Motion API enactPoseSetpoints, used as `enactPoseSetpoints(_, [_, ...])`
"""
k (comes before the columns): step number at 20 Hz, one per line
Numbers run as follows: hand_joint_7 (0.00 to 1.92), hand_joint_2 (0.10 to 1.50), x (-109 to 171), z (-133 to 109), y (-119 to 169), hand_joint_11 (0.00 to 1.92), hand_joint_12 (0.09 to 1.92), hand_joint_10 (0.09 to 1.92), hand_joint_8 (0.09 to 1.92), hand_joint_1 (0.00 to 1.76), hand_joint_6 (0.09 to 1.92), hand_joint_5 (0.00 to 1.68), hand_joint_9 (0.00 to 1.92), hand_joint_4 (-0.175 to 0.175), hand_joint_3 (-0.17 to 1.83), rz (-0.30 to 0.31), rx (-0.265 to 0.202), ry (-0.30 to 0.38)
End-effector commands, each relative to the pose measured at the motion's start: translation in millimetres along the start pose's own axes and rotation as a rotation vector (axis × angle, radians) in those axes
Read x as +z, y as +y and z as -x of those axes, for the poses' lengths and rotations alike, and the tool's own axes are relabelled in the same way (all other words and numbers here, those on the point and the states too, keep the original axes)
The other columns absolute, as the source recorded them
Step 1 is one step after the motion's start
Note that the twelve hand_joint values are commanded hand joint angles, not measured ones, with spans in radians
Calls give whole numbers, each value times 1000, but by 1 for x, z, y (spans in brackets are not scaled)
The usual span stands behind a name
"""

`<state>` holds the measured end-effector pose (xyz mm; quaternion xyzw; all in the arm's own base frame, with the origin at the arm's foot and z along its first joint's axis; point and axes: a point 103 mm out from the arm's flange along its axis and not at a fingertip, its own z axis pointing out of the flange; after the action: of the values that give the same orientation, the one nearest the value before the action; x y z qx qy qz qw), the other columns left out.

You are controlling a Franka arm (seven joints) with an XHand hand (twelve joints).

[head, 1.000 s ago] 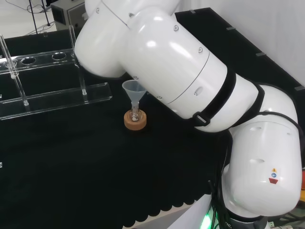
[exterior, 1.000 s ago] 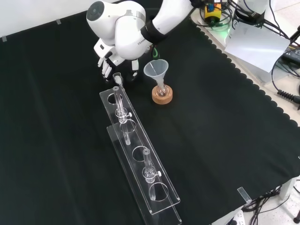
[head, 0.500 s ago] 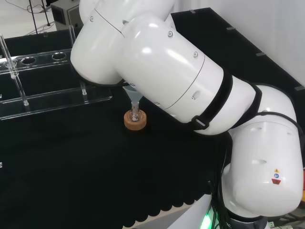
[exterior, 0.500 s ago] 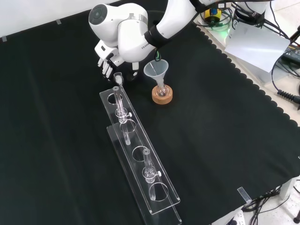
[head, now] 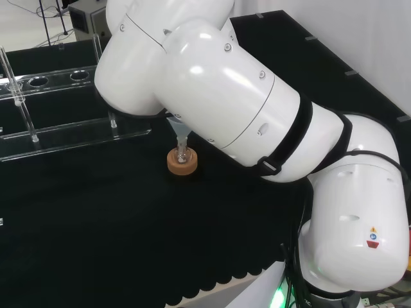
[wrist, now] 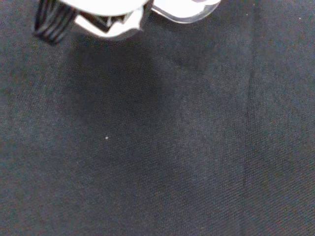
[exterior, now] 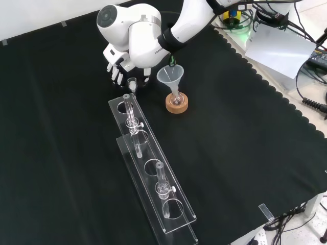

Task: Pick up the weighing funnel.

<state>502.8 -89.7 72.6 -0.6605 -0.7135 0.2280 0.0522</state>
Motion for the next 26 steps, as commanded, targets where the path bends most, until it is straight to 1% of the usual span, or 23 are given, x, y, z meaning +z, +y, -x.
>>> enactPoseSetpoints(1, [683, 888, 2, 2, 0, 656, 1190, 527, 704, 1063, 847, 1092, 982, 170, 321, 4, 23, -37])
enactPoseSetpoints(3, [732, 821, -1, 5, -2, 719, 1135, 483, 676, 1084, 812, 1143, 1042, 175, 428, 16, 35, -44])
enactPoseSetpoints(5, [785, 744, -6, 10, -5, 772, 1096, 449, 664, 1100, 843, 1158, 1096, 150, 576, 33, 36, -41])
enactPoseSetpoints(8, [820, 701, -17, 18, -11, 814, 1073, 429, 666, 1109, 886, 1154, 1128, 124, 669, 44, 36, -35])
enactPoseSetpoints(12, [828, 693, -36, 29, -22, 828, 1067, 424, 670, 1111, 900, 1151, 1134, 115, 690, 68, 43, -23])
enactPoseSetpoints(18, [829, 691, -61, 42, -41, 832, 1065, 423, 672, 1112, 904, 1150, 1133, 111, 694, 65, 52, -41])
enactPoseSetpoints(22, [828, 691, -76, 46, -55, 834, 1064, 422, 672, 1113, 907, 1150, 1132, 109, 697, 65, 55, -60])
enactPoseSetpoints(26, [828, 689, -89, 44, -70, 835, 1063, 421, 673, 1113, 909, 1149, 1131, 108, 700, 55, 55, -82])
